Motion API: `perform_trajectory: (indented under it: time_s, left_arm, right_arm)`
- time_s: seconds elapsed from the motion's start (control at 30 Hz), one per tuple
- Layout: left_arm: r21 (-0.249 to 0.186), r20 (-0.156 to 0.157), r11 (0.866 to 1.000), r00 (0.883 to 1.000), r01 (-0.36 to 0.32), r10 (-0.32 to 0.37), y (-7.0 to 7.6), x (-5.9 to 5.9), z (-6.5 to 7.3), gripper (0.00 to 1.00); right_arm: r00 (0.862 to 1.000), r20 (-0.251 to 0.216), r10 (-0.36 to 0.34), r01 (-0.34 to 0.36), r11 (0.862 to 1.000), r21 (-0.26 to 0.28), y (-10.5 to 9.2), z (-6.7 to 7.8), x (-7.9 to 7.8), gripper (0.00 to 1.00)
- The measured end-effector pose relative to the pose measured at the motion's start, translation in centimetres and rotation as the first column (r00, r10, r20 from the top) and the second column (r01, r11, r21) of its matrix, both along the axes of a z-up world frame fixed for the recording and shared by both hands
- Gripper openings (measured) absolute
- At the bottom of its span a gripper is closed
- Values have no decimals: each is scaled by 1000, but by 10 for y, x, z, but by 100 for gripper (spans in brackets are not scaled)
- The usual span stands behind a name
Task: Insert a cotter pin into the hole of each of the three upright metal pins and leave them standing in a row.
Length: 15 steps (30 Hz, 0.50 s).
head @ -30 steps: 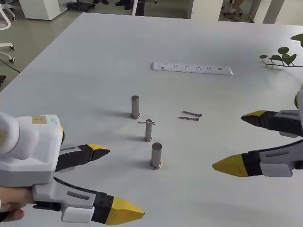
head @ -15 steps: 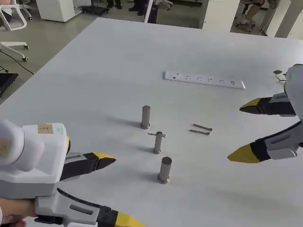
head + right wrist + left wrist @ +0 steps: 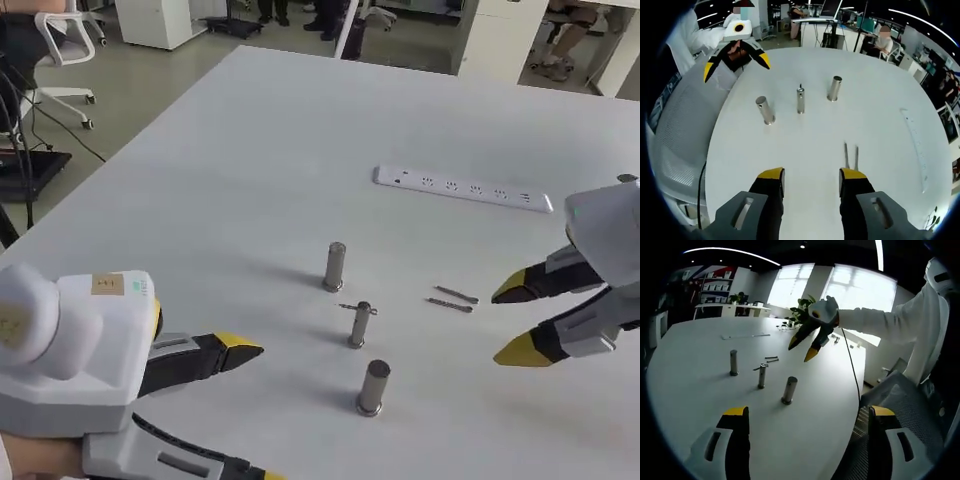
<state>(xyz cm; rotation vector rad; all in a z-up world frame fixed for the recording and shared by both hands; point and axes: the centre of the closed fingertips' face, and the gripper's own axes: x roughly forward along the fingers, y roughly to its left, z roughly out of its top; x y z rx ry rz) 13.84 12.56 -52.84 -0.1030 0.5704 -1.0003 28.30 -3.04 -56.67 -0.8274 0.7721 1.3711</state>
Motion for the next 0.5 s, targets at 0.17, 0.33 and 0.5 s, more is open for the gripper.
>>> perform_trajectory:
  time_s: [0.17, 0.33, 0.5]
  left_arm:
    - [-6, -17, 1000, 1000, -16, 16, 2, 0, -2, 99]
    - [-4, -18, 1000, 1000, -5, 5, -1, -4, -5, 99]
    - [-25, -20, 1000, 1000, -14, 13, -3, -4, -1, 99]
  right_arm:
    - [1000, -17, 14, -15, 999, -35, 1, -15, 15, 33]
    - [999, -34, 30, -33, 997, -66, 5, -26, 26, 28]
    - [999, -36, 35, -39, 993, -115, 5, -35, 43, 25]
